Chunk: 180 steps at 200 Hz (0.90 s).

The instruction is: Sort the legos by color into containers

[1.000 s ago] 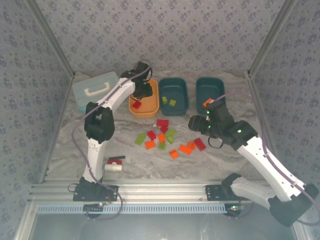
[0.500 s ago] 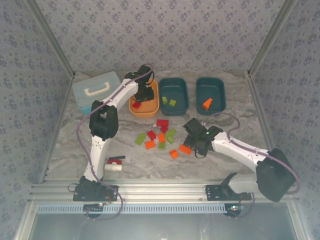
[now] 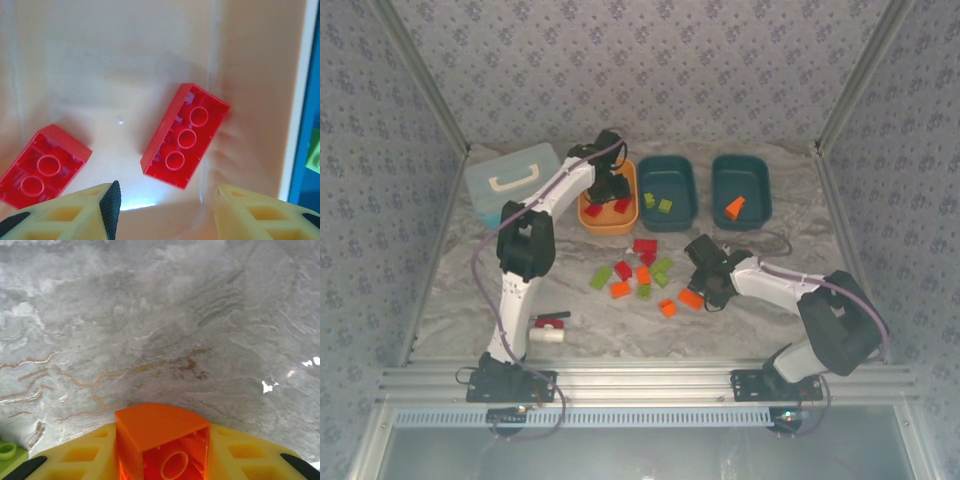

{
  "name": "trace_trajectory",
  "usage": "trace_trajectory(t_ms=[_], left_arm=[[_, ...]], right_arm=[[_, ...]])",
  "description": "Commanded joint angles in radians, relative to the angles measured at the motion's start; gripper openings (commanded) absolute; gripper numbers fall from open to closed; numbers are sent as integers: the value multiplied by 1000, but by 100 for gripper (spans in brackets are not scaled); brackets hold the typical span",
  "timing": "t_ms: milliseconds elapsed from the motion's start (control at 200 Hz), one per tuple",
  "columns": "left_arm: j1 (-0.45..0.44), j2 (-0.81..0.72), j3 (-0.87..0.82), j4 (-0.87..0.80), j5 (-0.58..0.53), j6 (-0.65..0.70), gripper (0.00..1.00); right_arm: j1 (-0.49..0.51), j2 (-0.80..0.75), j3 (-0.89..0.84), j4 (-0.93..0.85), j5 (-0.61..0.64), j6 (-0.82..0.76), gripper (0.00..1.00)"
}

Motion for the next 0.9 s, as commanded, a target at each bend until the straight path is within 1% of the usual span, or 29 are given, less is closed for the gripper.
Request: trace_trajectory(t_ms=[0, 40, 75, 145, 260, 315, 385, 490, 525, 595, 695, 714, 749, 779, 894], left_arm=[[-2, -147, -25, 1, 14, -2, 54], [-7, -175, -37, 5, 14, -3, 54], [-11, -199, -47, 9, 13, -5, 54], [-23, -251, -73, 15, 10, -8, 54], [-44, -352, -146, 41, 4, -19, 54], [-58, -412, -236, 68, 7, -32, 54], [-95, -503, -331, 118, 6, -47, 54], [-176, -630, -500, 196, -9, -78, 54], [-207, -672, -561, 211, -19, -94, 54], [-275, -748, -679, 295, -45, -129, 57], [-385, -830, -815, 371, -108, -163, 62], [-404, -843, -835, 382, -121, -170, 62], [-438, -863, -872, 403, -140, -184, 63], [-462, -879, -904, 425, -151, -201, 63], [-565, -922, -993, 493, -202, -242, 64]], right_arm=[[0, 48, -9, 36, 5, -1, 37], [6, 45, -4, 29, 13, -1, 33], [13, 40, 1, 19, 24, -3, 28], [29, 21, 19, -4, 47, -9, 24], [71, -44, 79, -79, 113, -33, 23], [79, -85, 120, -134, 144, -50, 23], [61, -145, 174, -212, 188, -93, 24], [-37, -190, 275, -258, 218, -209, 26], [-84, -185, 308, -257, 206, -250, 26], [-195, -147, 373, -225, 158, -324, 26], [-321, -28, 460, -169, 114, -403, 26], [-344, 3, 506, -159, 104, -419, 26], [-372, 58, 548, -156, 88, -440, 25], [-398, 105, 585, -119, 72, -457, 24], [-466, 309, 753, -110, 23, -487, 21]])
